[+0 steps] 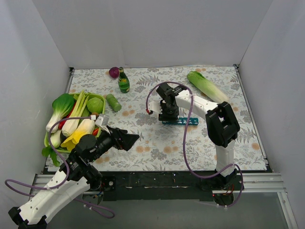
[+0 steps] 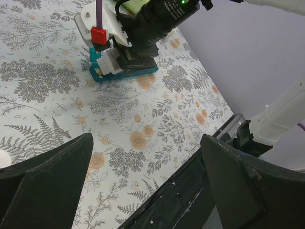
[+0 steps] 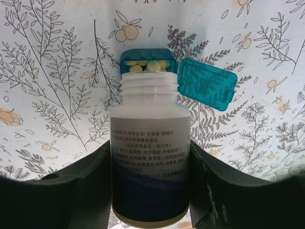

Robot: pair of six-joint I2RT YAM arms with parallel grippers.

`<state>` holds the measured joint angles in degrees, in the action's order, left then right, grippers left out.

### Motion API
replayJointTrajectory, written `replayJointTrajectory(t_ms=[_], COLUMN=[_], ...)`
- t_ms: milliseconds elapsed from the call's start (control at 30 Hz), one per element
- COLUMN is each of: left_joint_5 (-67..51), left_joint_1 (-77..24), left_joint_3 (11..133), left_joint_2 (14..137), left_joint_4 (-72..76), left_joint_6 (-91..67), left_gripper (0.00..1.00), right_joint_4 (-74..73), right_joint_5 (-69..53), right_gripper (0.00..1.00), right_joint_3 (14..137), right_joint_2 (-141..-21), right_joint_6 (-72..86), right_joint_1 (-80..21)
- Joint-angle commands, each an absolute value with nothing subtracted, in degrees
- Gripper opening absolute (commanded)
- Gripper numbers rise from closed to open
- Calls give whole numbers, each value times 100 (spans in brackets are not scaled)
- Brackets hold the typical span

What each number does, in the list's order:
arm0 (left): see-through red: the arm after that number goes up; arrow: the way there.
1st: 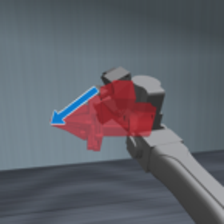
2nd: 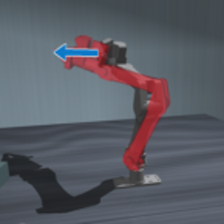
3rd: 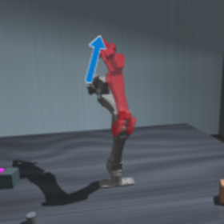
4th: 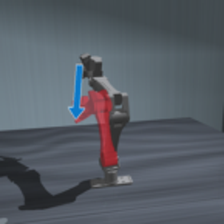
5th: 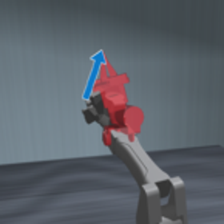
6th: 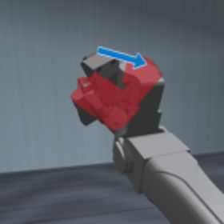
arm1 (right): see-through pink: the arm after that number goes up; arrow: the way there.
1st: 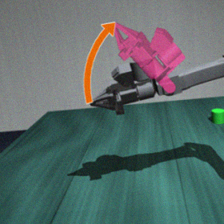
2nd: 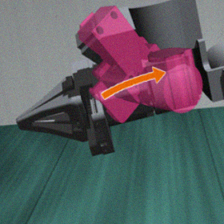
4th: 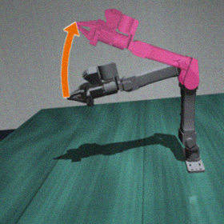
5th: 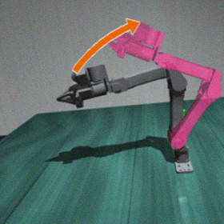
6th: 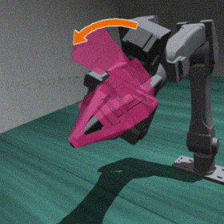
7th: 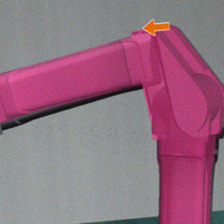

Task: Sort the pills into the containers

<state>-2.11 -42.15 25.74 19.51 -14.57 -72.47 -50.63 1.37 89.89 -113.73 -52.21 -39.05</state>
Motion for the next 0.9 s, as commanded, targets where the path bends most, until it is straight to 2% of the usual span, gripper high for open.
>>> replayJointTrajectory(t_ms=[0, 867], left_joint_5=[-141, -211], left_joint_1=[-4201, -4201], left_joint_3=[2619, 2786], left_joint_2=[1934, 2188], left_joint_4=[-1459, -1397], left_joint_6=[-7251, -7286], left_gripper=[97, 97], right_joint_4=[-5054, -4615], right_joint_5=[-158, -738], right_gripper=[4, 4], right_joint_3=[9053, 8631], right_joint_2=[-11268, -10828], right_joint_6=[-5203, -5106], right_joint_1=[-3815, -3463])
